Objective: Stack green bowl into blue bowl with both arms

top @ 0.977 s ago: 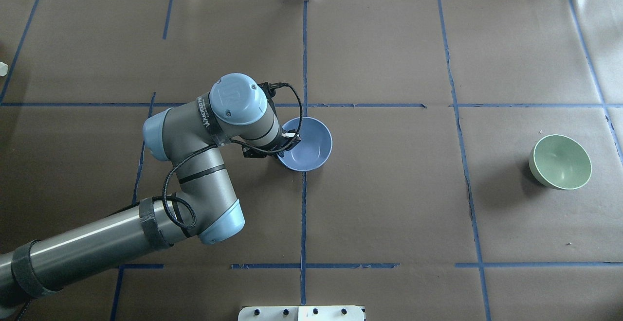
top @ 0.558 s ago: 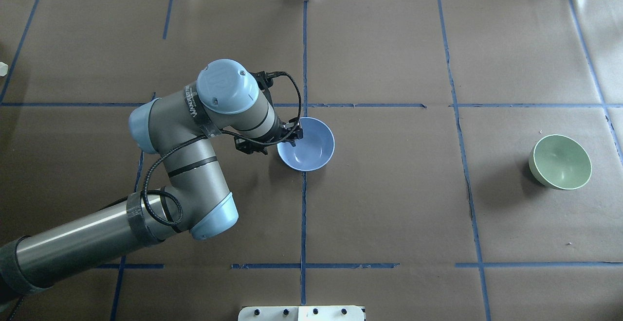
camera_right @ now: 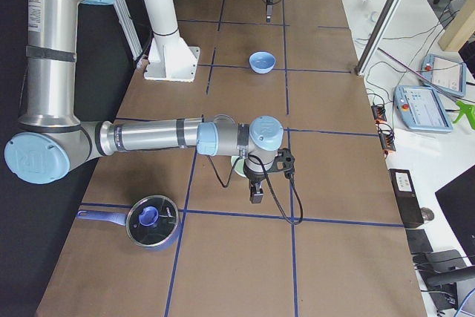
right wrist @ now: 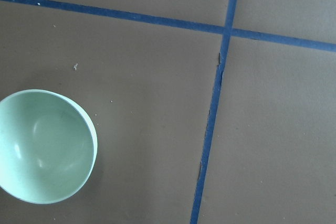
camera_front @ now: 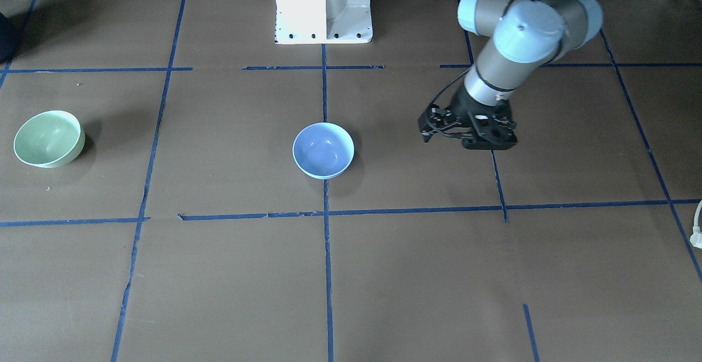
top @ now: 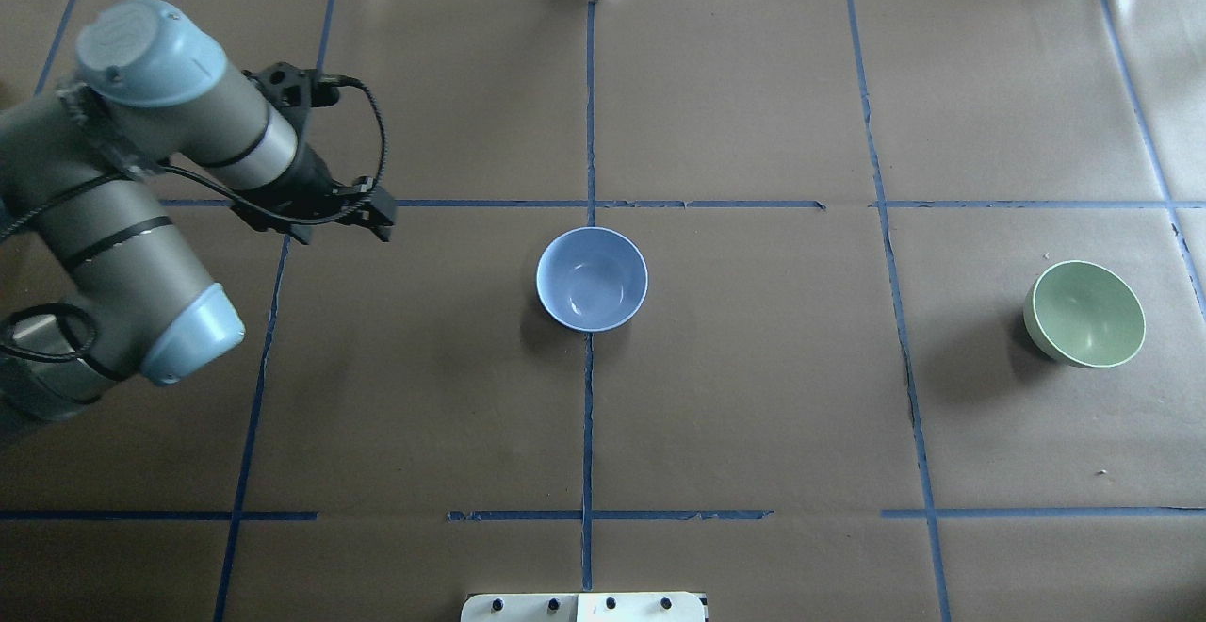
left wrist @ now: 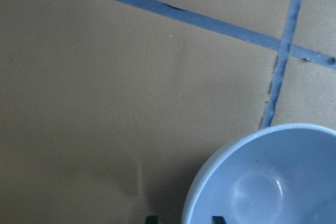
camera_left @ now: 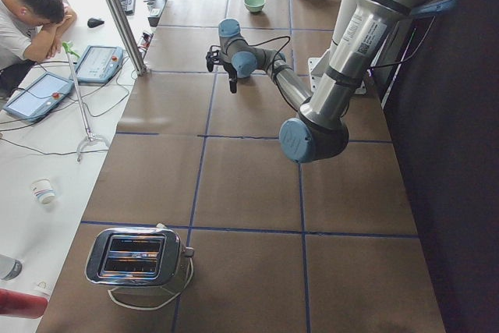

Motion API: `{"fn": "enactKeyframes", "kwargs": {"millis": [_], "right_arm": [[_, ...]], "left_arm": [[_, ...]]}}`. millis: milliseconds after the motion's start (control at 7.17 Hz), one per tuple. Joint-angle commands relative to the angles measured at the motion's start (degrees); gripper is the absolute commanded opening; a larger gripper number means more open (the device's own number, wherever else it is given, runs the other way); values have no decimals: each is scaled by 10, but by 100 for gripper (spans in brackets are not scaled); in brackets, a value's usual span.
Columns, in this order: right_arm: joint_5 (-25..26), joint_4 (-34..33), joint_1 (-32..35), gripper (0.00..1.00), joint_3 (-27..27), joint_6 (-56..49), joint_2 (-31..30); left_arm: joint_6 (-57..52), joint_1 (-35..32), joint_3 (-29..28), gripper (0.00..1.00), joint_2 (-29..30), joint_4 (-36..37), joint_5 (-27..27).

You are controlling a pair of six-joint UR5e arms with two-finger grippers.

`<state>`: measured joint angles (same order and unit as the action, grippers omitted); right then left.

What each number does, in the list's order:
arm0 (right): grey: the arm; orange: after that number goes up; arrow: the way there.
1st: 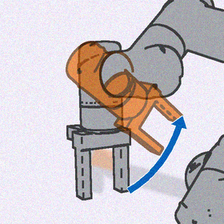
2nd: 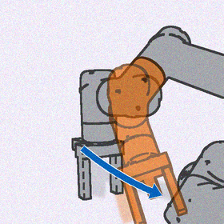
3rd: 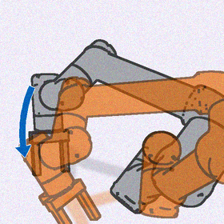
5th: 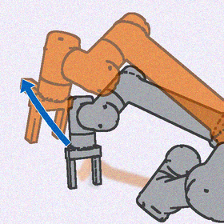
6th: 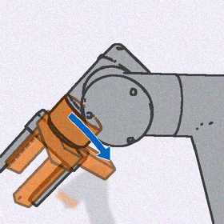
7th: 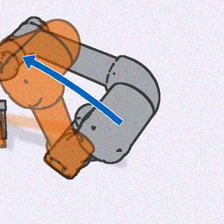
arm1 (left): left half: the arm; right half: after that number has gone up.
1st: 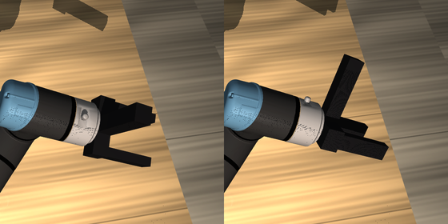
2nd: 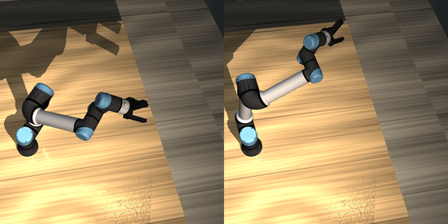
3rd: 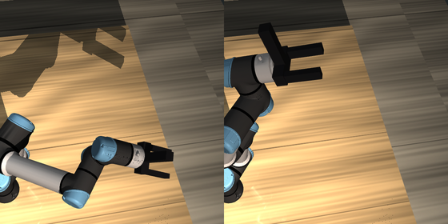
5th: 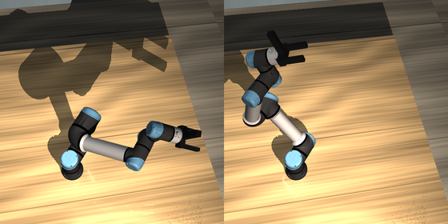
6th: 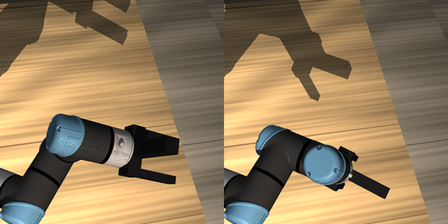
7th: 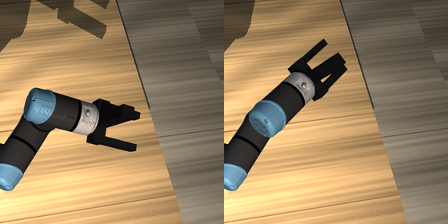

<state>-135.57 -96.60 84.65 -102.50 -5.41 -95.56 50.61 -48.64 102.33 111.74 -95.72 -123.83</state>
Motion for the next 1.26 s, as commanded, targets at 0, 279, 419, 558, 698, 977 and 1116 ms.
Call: {"fn": "enactKeyframes", "kwargs": {"millis": [0, 279, 419, 558, 698, 977, 1116], "right_arm": [[-18, 0, -28, 100, -4, 3, 24], [-27, 1, -38, 100, -24, 52, 26], [-25, 1, -50, 100, -25, 76, 26], [-23, 31, -63, 100, -31, 135, 20], [-22, 129, -82, 99, -28, 221, -16], [15, 361, -146, 99, 33, 422, -43], [25, 482, -165, 99, 106, 464, -43]], "left_arm": [[-273, -141, 17, 100, -136, 19, -42], [-492, -324, -8, 100, -227, 45, -103], [-548, -388, -9, 100, -263, 68, -107], [-577, -407, 2, 100, -307, 70, -107], [-576, -407, 5, 100, -317, 64, -107], [-574, -408, 5, 100, -318, 61, -106], [-575, -408, 7, 100, -318, 61, -106]]}}
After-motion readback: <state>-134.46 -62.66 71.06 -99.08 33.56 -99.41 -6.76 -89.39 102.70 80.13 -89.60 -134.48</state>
